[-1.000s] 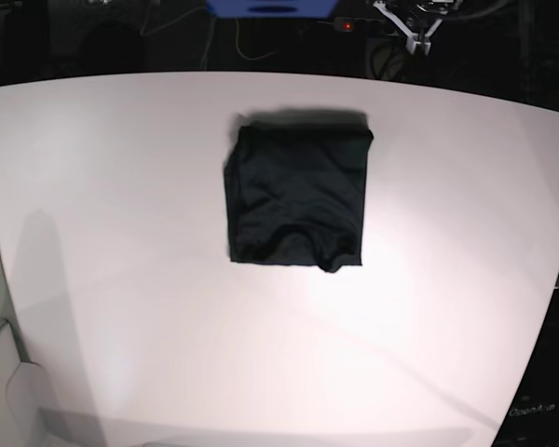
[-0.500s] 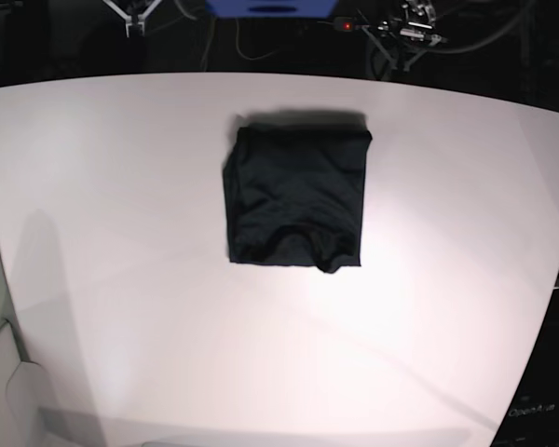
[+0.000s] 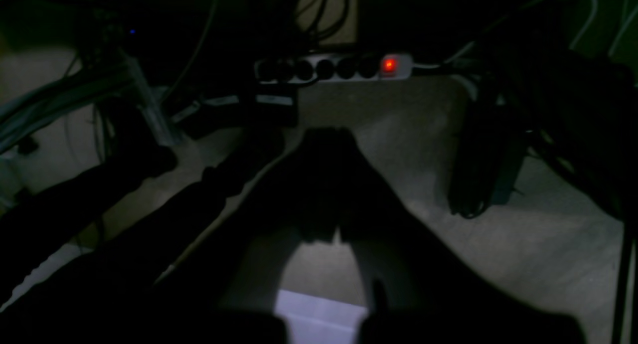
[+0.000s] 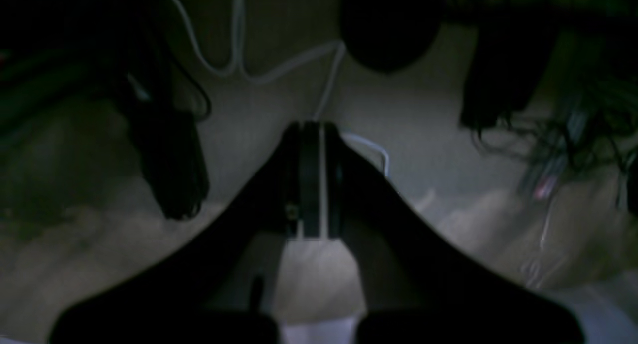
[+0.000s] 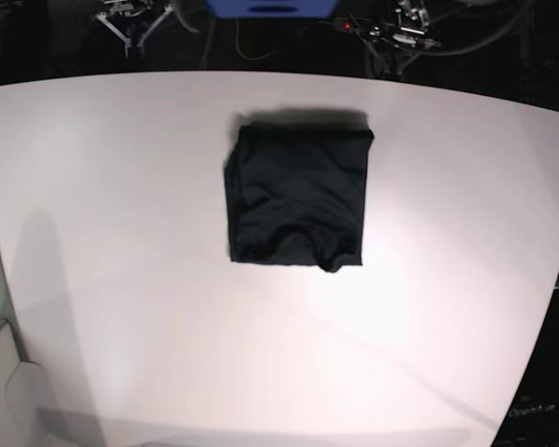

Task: Fold the T-shirt properly

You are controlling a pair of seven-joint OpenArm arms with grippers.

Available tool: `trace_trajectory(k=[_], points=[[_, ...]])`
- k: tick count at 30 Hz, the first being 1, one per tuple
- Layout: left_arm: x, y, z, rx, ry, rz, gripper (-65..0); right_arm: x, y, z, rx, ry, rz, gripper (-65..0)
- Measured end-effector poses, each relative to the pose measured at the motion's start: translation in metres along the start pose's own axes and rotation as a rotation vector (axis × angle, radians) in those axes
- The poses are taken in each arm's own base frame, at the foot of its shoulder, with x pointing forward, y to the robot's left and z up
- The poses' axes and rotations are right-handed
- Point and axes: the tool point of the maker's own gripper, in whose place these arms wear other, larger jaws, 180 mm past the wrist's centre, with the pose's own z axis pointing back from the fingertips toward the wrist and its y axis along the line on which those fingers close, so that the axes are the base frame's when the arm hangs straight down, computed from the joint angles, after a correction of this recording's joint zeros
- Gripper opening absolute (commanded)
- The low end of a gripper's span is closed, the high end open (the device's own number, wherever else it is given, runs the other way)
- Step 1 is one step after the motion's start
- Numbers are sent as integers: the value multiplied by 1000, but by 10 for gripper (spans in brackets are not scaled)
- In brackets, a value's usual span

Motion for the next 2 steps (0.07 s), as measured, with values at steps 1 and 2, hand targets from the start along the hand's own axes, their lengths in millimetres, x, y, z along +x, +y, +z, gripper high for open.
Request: trace_trajectory(k=[1,2], points=[[0,-1,0,-3,2,13,-650,3,0,0,3,-10,16,-637],[-1,-1,0,-2,4,25,-650,4,-1,0,5,-12,30,-637]])
